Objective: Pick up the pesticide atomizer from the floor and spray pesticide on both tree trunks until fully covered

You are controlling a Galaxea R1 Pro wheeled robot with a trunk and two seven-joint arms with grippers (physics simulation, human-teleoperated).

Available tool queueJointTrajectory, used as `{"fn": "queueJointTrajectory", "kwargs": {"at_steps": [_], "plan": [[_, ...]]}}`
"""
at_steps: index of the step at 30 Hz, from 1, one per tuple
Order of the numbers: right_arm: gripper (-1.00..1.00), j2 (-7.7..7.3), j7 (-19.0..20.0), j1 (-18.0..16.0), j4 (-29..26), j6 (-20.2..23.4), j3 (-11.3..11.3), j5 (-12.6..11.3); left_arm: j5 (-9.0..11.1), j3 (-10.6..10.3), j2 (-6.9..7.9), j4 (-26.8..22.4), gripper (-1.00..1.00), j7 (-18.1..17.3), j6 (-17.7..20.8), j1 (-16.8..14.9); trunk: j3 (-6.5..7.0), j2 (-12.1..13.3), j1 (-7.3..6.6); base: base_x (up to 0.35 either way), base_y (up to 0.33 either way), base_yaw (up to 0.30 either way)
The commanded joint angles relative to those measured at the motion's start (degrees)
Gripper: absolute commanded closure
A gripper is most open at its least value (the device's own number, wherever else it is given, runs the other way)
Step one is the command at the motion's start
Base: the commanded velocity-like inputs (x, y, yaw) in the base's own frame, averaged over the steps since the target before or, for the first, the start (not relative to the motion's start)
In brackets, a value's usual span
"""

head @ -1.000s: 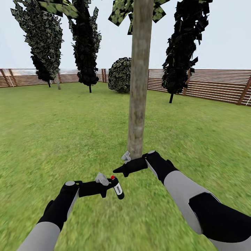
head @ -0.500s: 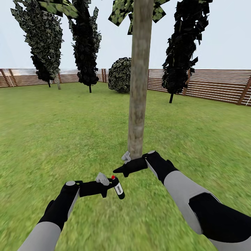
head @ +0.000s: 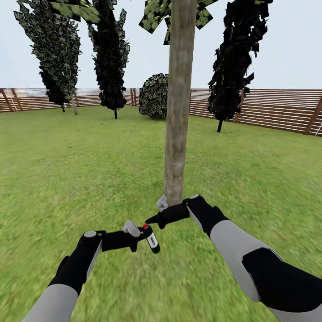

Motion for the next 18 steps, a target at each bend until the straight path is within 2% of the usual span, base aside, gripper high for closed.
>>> {"fn": "queueJointTrajectory", "kwargs": {"at_steps": [1,13,14,18], "plan": [[1.00,0.00,0.0,0.0,0.4,0.0,0.0,0.0,0.0,0.0,0.00,-0.3,1.00,0.1,-0.1,0.0,0.00,0.0,0.00,0.000,0.000,0.000],[1.00,0.00,0.0,0.1,1.2,-0.5,0.1,0.0,0.0,0.0,0.00,-0.6,1.00,0.1,-0.1,0.0,0.00,0.0,0.00,0.000,0.000,0.000],[1.00,-0.28,-4.3,-0.2,0.9,-2.3,-0.3,-0.1,0.0,0.0,0.00,-0.6,1.00,0.1,-0.1,0.0,0.00,0.0,0.00,0.000,0.000,0.000],[1.00,-0.63,-11.5,-0.6,-0.7,-2.0,-0.6,-0.2,0.0,0.0,0.00,-0.5,1.00,0.1,-0.1,0.0,0.00,0.0,0.00,0.000,0.000,0.000]]}}
